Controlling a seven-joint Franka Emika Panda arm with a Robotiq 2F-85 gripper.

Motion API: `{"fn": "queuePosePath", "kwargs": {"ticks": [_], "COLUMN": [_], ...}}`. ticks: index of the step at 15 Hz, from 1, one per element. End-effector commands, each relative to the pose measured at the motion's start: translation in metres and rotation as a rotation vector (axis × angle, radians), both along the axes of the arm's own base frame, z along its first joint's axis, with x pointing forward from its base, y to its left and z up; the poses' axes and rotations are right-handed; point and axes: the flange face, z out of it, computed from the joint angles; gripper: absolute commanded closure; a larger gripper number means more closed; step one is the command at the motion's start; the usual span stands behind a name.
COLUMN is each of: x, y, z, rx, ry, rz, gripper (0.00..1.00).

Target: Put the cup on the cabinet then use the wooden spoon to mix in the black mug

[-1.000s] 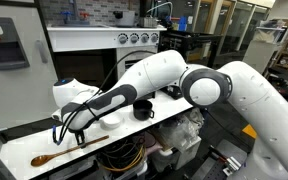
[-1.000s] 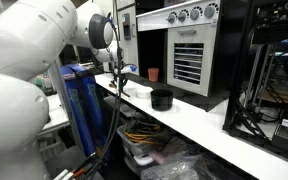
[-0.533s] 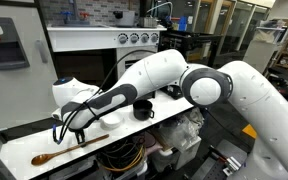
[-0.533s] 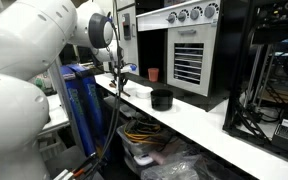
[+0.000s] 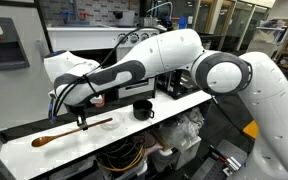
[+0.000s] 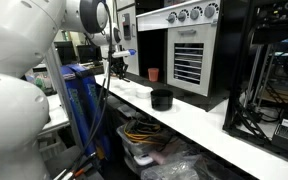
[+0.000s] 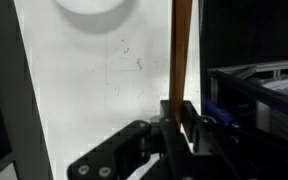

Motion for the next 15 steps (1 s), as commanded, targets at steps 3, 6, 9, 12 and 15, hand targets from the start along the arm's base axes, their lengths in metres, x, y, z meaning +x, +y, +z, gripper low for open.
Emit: {"fn": "queuePosePath", "kwargs": {"ticks": [3, 6, 9, 12, 15], "x": [-0.022, -0.033, -0.042, -0.048, -0.049], "y": [-0.020, -0.034, -0.055, -0.081, -0.111], "z": [0.056, 0.086, 0.117, 0.146, 0.170], "rx": [-0.107, -0.177, -0.234, -0.292, -0.337], "ry": [0.064, 0.098, 0.128, 0.133, 0.131], "rz": [-0.062, -0.085, -0.100, -0.128, -0.172], "gripper": [0.96, 0.96, 0.96, 0.96, 0.96]}}
